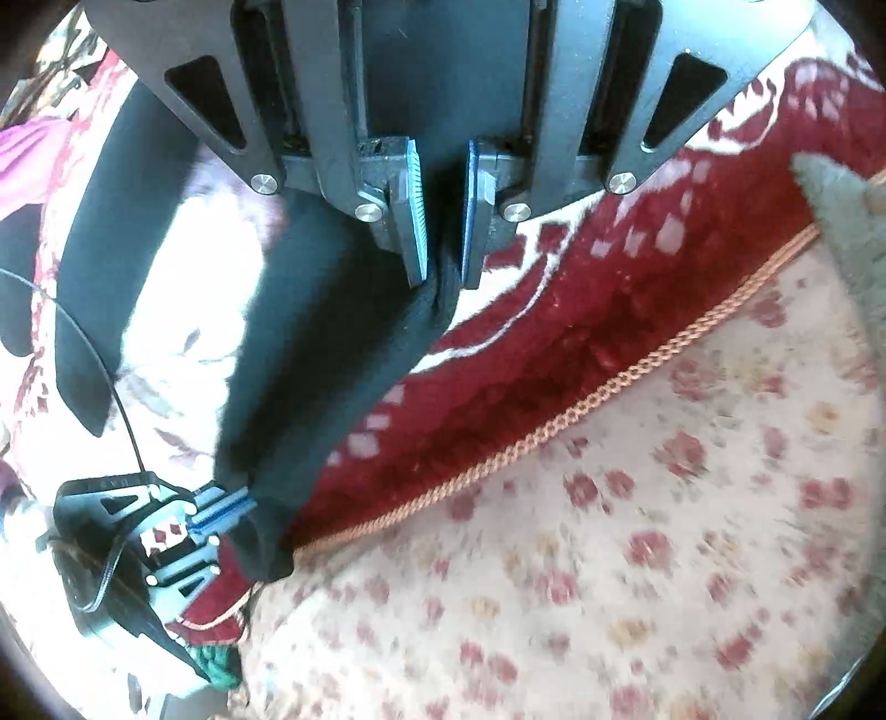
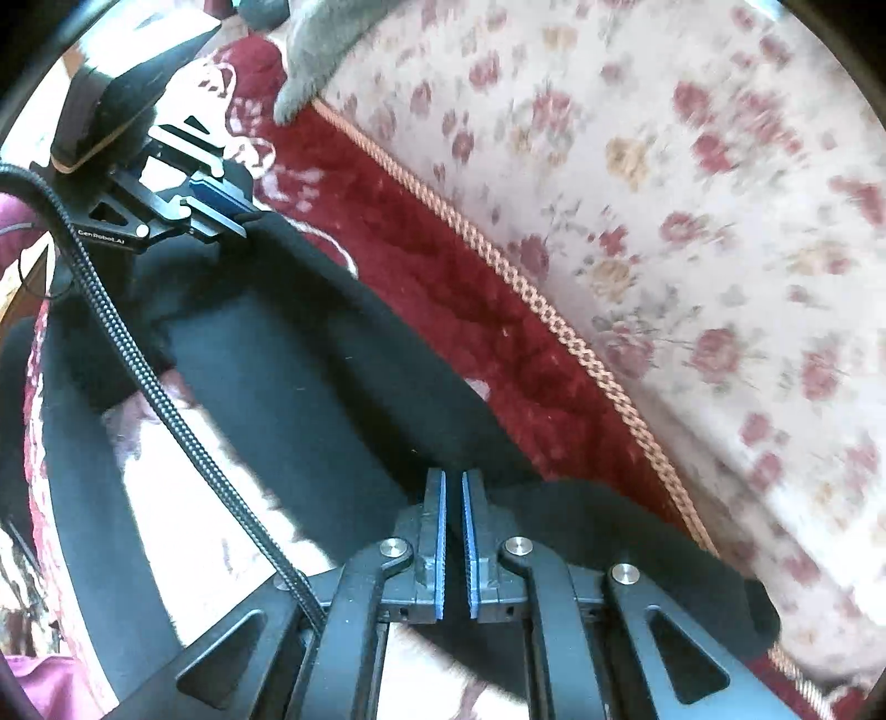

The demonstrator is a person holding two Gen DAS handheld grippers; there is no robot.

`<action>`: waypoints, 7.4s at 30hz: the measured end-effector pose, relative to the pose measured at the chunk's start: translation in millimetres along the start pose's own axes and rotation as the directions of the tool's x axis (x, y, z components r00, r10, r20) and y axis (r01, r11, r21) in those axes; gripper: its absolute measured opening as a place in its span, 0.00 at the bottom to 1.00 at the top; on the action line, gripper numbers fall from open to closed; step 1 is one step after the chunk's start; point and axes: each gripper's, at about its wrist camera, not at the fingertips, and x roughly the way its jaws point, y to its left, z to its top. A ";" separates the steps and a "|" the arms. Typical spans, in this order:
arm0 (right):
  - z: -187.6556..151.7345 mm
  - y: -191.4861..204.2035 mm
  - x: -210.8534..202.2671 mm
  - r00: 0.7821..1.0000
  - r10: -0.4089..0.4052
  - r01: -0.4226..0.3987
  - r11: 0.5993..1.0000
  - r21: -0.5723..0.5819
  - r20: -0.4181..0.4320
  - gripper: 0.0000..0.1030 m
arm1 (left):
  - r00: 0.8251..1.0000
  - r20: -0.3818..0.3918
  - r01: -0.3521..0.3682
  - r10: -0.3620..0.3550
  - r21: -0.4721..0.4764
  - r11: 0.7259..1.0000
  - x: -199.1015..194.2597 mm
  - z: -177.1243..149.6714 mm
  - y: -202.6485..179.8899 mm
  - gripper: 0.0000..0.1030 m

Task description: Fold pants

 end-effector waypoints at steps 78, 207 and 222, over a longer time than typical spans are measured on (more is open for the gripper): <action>-349.4 60.8 -173.7 0.798 -0.288 -0.384 0.432 0.816 0.529 0.05 | 0.951 0.257 0.129 0.171 -0.834 0.537 -108.5 -243.6 -63.2 0.40; -62.7 166.5 4.9 0.905 0.092 -0.325 0.780 0.535 0.415 0.32 | 0.834 0.066 -0.132 0.548 -0.940 0.314 -149.5 -286.7 -38.6 0.29; -14.7 176.7 18.9 0.926 0.068 -0.248 0.850 0.464 0.371 0.34 | 0.824 0.151 -0.135 0.546 -0.884 0.448 -160.3 -241.6 -59.7 0.29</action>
